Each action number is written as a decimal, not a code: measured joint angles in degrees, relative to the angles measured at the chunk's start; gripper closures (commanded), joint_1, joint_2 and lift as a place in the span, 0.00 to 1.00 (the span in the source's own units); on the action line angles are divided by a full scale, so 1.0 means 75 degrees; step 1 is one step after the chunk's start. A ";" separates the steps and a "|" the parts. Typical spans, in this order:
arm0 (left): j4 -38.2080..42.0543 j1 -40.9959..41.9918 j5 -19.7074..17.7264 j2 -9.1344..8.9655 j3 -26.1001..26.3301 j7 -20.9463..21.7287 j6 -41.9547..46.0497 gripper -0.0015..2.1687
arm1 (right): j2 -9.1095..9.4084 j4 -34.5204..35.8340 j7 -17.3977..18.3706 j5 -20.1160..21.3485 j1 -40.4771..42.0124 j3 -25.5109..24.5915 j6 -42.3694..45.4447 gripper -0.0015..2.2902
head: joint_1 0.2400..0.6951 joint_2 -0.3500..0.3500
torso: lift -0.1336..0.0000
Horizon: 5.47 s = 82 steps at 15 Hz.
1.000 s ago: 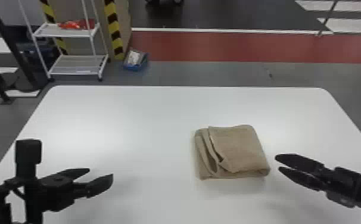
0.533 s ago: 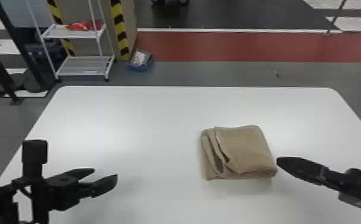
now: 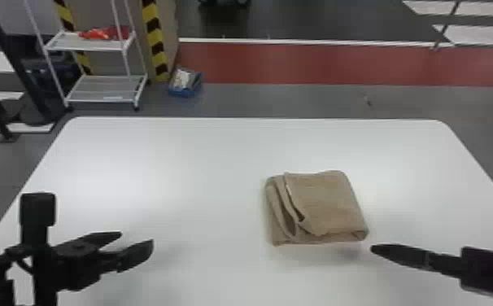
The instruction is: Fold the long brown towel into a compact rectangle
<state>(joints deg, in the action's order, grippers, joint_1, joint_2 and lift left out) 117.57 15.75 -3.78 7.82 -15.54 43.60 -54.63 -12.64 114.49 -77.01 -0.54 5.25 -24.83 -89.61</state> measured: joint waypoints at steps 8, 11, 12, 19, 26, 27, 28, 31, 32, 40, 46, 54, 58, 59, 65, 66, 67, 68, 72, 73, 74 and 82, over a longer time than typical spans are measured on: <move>0.0178 0.0163 -0.0079 0.0000 -0.0130 0.0023 0.0000 0.02 | 0.0019 -0.0988 0.0879 0.0827 -0.1046 0.0837 0.0000 0.89 | 1.00 0.49 | 0.10; 0.0200 0.0193 -0.0101 0.0000 -0.0142 0.0023 0.0000 0.02 | 0.0030 -0.1318 0.1377 0.1004 -0.1400 0.0934 0.0000 0.89 | 1.00 0.47 | 0.10; 0.0202 0.0198 -0.0106 0.0000 -0.0142 0.0025 0.0000 0.02 | 0.0042 -0.1407 0.1555 0.1025 -0.1525 0.0938 0.0000 0.89 | 1.00 0.47 | 0.10; 0.0203 0.0248 -0.0198 0.0003 -0.0223 0.0035 0.0024 0.02 | 0.0286 -0.2092 0.2839 0.1094 -0.2134 0.0921 0.0592 0.89 | 1.00 0.44 | 0.10; 0.0256 0.0329 -0.0211 0.0001 -0.0260 0.0035 0.0024 0.02 | 0.0879 -0.2320 0.3836 0.0999 -0.2475 0.0708 0.1756 0.89 | 1.00 0.45 | 0.10; 0.0270 0.0348 -0.0215 -0.0002 -0.0265 0.0035 0.0025 0.02 | 0.0952 -0.2391 0.3912 0.0998 -0.2546 0.0712 0.1923 0.89 | 1.00 0.45 | 0.10; 0.0287 0.0365 -0.0218 -0.0007 -0.0264 0.0035 0.0029 0.02 | 0.1021 -0.2523 0.4013 0.1017 -0.2632 0.0733 0.2119 0.89 | 1.00 0.46 | 0.10; 0.0359 0.0455 -0.0223 -0.0014 -0.0273 0.0035 0.0041 0.02 | 0.1167 -0.2983 0.4222 0.1083 -0.2873 0.0846 0.2749 0.89 | 1.00 0.47 | 0.10; 0.0385 0.0488 -0.0228 -0.0014 -0.0287 0.0035 0.0045 0.02 | 0.1211 -0.3130 0.4334 0.1090 -0.2954 0.0890 0.2963 0.89 | 1.00 0.47 | 0.10; 0.0631 0.0729 -0.0280 -0.0046 -0.0352 0.0084 0.0069 0.02 | 0.1550 -0.3539 0.4484 0.1087 -0.3205 0.1089 0.3750 0.89 | 1.00 0.52 | 0.10; 0.0904 0.0902 -0.0317 -0.0059 -0.0394 0.0176 0.0070 0.02 | 0.1683 -0.3755 0.4472 0.1206 -0.3265 0.1452 0.4221 0.89 | 1.00 0.56 | 0.10; 0.1227 0.1083 -0.0375 -0.0087 -0.0363 0.0196 0.0046 0.03 | 0.1685 -0.4046 0.4354 0.1375 -0.3366 0.1958 0.4443 0.89 | 1.00 0.60 | 0.10; 0.1267 0.1128 -0.0375 -0.0110 -0.0344 0.0175 0.0047 0.03 | 0.1685 -0.4233 0.4301 0.1433 -0.3467 0.2106 0.4660 0.86 | 1.00 0.61 | 0.10; 0.1267 0.1132 -0.0375 -0.0114 -0.0342 0.0175 0.0047 0.03 | 0.1685 -0.4257 0.4285 0.1446 -0.3477 0.2111 0.4700 0.86 | 1.00 0.61 | 0.10; 0.1245 0.1082 -0.0397 -0.0105 -0.0390 0.0141 0.0047 0.03 | 0.1679 -0.2537 0.2536 0.2486 -0.2619 0.2125 0.3952 0.00 | 1.00 0.63 | 0.10; 0.1228 0.1038 -0.0404 -0.0105 -0.0371 0.0133 0.0047 0.03 | 0.1595 -0.1951 0.2405 0.2566 -0.2348 0.2117 0.3634 0.00 | 1.00 0.62 | 0.10; 0.1215 0.0990 -0.0405 -0.0105 -0.0325 0.0109 0.0047 0.03 | 0.1448 -0.1363 0.2293 0.2657 -0.2075 0.2083 0.3463 0.01 | 1.00 0.61 | 0.10; 0.1199 0.0944 -0.0400 -0.0106 -0.0276 0.0078 0.0047 0.03 | 0.1308 -0.0884 0.2235 0.2821 -0.1849 0.2097 0.3447 0.02 | 1.00 0.56 | 0.10; 0.1099 0.0829 -0.0333 -0.0135 -0.0053 -0.0090 0.0047 0.03 | 0.0330 0.0585 0.2202 0.3933 -0.1123 0.3432 0.4253 0.04 | 1.00 0.54 | 0.10; 0.1069 0.0822 -0.0313 -0.0141 -0.0020 -0.0144 0.0047 0.03 | 0.0063 0.0706 0.2187 0.4022 -0.1065 0.3745 0.4282 0.04 | 1.00 0.56 | 0.10; 0.1053 0.0819 -0.0296 -0.0150 0.0000 -0.0171 0.0042 0.03 | -0.0154 0.0742 0.2186 0.4056 -0.1018 0.3977 0.4287 0.04 | 1.00 0.57 | 0.10; 0.1047 0.0833 0.0233 -0.0523 0.0299 -0.0311 -0.0038 0.03 | -0.1965 0.1268 0.3567 0.2724 -0.0182 0.4054 0.3700 0.06 | 1.00 0.43 | 0.10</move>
<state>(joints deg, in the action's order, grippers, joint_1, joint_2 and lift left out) 125.43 21.99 -2.03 3.90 -13.30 41.27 -54.92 -27.37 123.99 -50.26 19.89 3.89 5.58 -61.86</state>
